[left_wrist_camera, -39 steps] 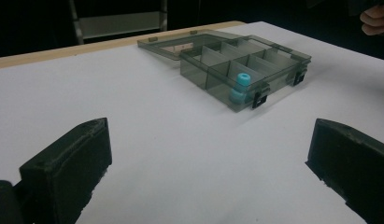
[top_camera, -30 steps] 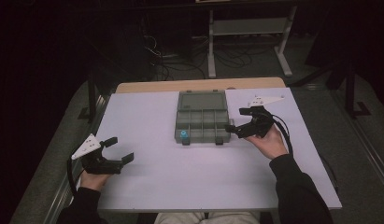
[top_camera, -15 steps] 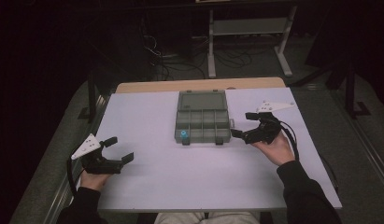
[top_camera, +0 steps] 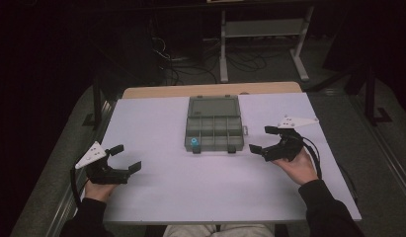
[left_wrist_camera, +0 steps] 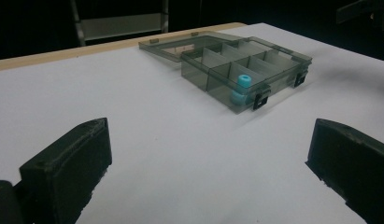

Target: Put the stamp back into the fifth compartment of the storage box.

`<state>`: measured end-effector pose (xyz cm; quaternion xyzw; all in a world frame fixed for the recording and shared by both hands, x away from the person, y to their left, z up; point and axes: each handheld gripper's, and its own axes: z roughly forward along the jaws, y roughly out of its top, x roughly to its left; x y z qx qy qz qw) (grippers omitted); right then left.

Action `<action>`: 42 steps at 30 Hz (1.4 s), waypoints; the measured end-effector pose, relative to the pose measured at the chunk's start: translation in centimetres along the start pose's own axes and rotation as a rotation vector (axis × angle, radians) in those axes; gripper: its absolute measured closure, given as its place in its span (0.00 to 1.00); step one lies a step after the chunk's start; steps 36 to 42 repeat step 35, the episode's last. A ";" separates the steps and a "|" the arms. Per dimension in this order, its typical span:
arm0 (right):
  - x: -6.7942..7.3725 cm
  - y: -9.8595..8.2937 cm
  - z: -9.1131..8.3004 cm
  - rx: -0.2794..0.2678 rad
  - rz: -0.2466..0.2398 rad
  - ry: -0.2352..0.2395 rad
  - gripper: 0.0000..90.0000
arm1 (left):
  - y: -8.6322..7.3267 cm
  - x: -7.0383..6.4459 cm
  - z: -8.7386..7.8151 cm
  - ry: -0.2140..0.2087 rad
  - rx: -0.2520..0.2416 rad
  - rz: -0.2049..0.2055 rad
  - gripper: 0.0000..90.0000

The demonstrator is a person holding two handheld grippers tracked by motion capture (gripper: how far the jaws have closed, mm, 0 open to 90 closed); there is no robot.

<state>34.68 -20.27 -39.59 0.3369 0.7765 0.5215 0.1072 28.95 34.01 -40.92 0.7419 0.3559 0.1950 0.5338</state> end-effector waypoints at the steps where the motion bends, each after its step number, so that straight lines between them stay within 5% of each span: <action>1: 0.0 -0.2 -0.1 -0.004 0.000 -0.001 0.00 | 0.0 0.0 0.0 0.000 0.001 0.000 0.00; 21: -0.3 -3.7 -3.7 -0.063 0.012 -0.058 0.00 | 0.0 0.0 0.0 0.001 0.000 -0.002 0.00; 42: -0.3 -5.3 -5.1 -0.085 -0.005 -0.103 0.00 | 0.0 0.0 0.0 -0.001 -0.001 -0.002 0.00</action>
